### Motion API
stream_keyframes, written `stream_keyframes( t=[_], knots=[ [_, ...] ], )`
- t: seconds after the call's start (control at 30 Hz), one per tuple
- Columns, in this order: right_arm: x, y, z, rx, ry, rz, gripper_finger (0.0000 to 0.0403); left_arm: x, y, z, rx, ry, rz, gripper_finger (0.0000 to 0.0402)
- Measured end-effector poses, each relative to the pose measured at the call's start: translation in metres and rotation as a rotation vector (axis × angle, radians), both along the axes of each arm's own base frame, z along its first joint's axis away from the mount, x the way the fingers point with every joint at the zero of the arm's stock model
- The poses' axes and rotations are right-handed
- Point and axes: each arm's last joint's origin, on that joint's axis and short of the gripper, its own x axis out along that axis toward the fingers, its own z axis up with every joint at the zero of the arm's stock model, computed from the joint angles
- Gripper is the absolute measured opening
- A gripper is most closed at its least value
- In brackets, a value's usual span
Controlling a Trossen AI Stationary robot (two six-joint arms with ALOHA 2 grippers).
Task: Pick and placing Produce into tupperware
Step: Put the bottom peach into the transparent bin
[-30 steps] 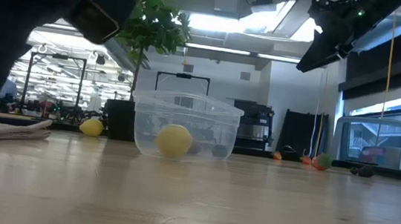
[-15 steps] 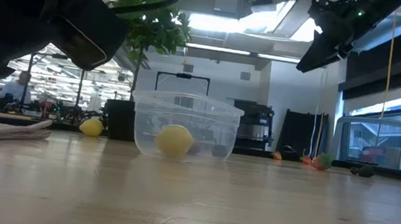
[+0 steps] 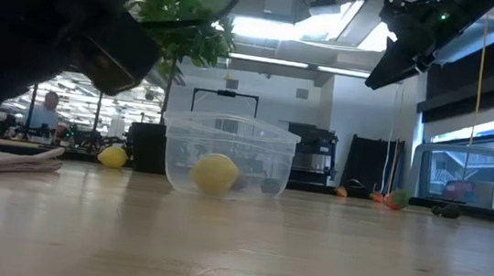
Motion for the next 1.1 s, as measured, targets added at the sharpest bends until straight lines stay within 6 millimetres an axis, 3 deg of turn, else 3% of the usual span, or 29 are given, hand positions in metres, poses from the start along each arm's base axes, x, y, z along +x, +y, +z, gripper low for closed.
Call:
stream_keyframes(
  t=[0.2,0.3,0.53,0.63,0.87,1.1],
  knots=[
    [0.000,0.000,0.000,0.000,0.000,0.000,0.0197,0.011,0.022,0.018,0.014,-0.084,-0.022,0.0091],
    [0.000,0.000,0.000,-0.001,0.000,0.000,0.0197,0.012,0.038,0.036,0.043,-0.134,-0.023,0.0093],
    [0.000,0.000,0.000,-0.001,-0.002,-0.001,0.0197,0.016,0.098,0.095,0.216,-0.369,0.018,0.0096],
    [0.001,0.000,0.001,-0.002,-0.011,0.000,0.0197,0.018,0.128,0.107,0.315,-0.409,0.039,0.0092],
    [0.002,0.000,0.002,-0.006,-0.030,-0.001,0.0197,0.030,0.190,0.097,0.430,-0.352,0.065,0.0108],
    [0.002,-0.001,0.002,-0.008,-0.030,-0.005,0.0197,0.047,0.218,0.076,0.403,-0.360,0.031,0.0120]
  ],
)
